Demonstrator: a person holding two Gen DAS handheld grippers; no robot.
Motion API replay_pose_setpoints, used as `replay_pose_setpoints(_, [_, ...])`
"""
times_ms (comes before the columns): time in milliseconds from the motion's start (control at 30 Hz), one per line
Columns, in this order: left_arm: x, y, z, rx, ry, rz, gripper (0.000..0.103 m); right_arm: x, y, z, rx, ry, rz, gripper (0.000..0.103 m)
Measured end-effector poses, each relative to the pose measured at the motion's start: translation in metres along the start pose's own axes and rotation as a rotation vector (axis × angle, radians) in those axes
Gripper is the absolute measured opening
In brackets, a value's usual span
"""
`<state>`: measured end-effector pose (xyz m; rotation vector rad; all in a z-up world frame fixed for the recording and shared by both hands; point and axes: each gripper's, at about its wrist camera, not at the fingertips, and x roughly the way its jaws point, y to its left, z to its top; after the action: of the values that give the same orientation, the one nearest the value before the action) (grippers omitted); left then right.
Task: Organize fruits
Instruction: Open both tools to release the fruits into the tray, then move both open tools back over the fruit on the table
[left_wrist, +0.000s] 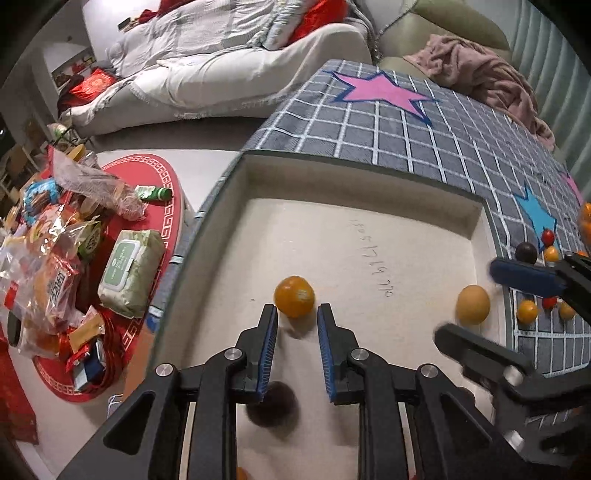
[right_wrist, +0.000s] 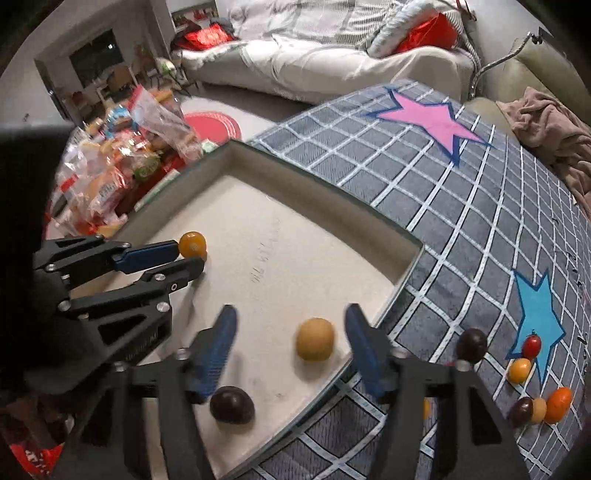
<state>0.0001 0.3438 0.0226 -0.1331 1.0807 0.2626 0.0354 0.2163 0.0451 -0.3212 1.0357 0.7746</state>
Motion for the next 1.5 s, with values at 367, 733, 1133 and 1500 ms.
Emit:
replay_pose_setpoints(367, [-0.039,-0.013,-0.011,0.016,-0.098,0.006,0.082,-0.053,-0.024,-0.030,0.102,-0.083,-0.024,0.087])
replay_pose_setpoints(733, [-0.082,-0.109,-0.033,0.220,-0.148,-0.105,0.082,-0.085,-0.099,-0.122,0.322,-0.046,-0.107,0.087])
replay_pose_setpoints(1133, [-0.055,-0.186,-0.039,0.313,-0.106,-0.092,0.082,-0.095,-0.152,-0.177,0.443,-0.041,-0.156,0.087])
replay_pose_setpoints(1500, [-0.013,-0.201,-0.030,0.312,-0.066,-0.060,0.082,-0.077,-0.144,-0.164,0.313,-0.061,-0.183,0.087])
